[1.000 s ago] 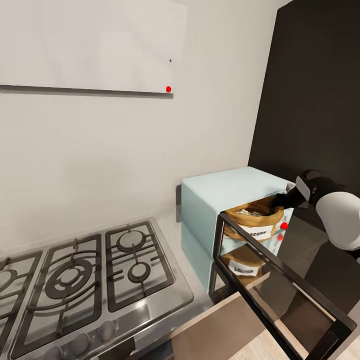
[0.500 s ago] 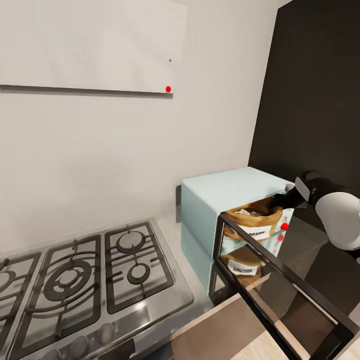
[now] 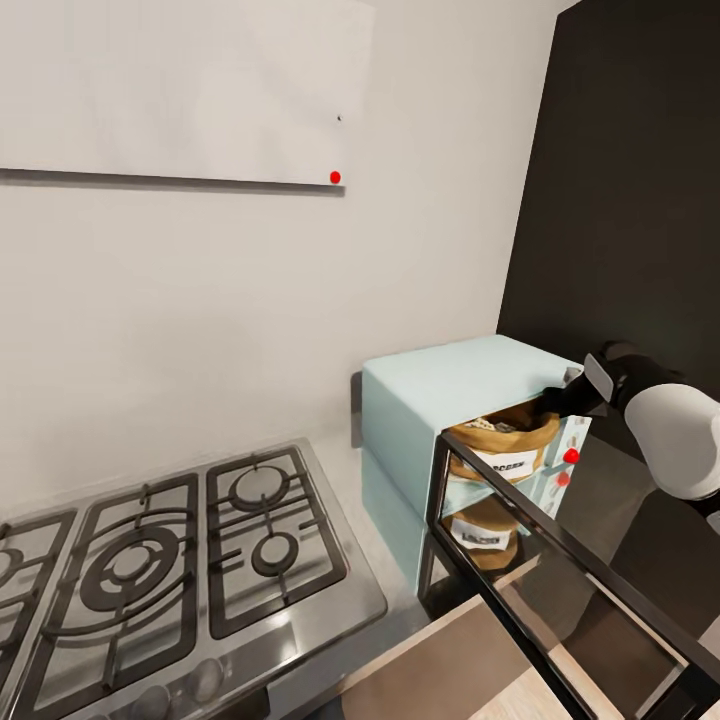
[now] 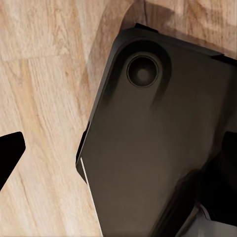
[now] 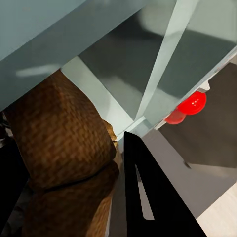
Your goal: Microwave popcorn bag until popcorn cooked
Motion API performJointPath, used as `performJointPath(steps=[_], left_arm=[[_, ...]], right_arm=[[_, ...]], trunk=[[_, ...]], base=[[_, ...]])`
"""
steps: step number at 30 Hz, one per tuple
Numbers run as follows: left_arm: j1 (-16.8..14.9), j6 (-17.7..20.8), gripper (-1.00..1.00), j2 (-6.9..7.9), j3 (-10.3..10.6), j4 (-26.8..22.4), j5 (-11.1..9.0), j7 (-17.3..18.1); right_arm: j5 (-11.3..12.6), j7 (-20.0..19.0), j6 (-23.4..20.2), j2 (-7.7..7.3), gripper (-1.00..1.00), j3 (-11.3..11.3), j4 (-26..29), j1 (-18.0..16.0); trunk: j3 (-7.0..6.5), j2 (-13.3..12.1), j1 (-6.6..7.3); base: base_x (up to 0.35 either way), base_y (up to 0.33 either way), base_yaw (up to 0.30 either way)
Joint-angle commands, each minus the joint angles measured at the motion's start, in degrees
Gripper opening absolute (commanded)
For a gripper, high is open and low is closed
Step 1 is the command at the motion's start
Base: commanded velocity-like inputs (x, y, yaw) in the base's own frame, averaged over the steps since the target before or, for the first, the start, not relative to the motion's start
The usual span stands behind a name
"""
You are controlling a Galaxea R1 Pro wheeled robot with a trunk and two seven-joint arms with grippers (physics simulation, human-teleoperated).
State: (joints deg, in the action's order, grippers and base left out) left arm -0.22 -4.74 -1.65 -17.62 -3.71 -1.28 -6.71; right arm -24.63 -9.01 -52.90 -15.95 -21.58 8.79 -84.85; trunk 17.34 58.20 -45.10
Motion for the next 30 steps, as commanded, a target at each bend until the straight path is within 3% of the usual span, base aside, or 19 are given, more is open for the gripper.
performJointPath(steps=[1,15,16,30], left_arm=[[-0.05,-0.18,1.0,-0.02,-0.07,-0.01,-0.13,-0.14],[-0.05,-0.18,1.0,-0.02,-0.12,-0.04,-0.13,-0.14],[-0.05,-0.18,1.0,-0.02,-0.1,-0.04,-0.13,-0.14],[-0.05,-0.18,1.0,-0.02,-0.05,0.02,-0.05,-0.1]], right_arm=[[-0.61,-0.49,2.01,2.86,-1.0,0.23,0.18,0.04],[-0.68,-0.49,1.61,2.86,-1.0,0.29,0.18,0.04],[-0.68,-0.49,1.55,2.86,1.0,0.27,0.18,0.04],[-0.83,-1.84,0.12,2.73,1.0,0.31,1.26,0.04]], trunk=[[0.09,0.02,-0.01],[0.09,0.02,-0.01],[0.09,0.02,-0.01],[0.09,0.02,-0.01]], base=[[0.0,0.0,0.0],[0.0,0.0,0.0],[0.0,0.0,0.0],[0.0,0.0,0.0]])
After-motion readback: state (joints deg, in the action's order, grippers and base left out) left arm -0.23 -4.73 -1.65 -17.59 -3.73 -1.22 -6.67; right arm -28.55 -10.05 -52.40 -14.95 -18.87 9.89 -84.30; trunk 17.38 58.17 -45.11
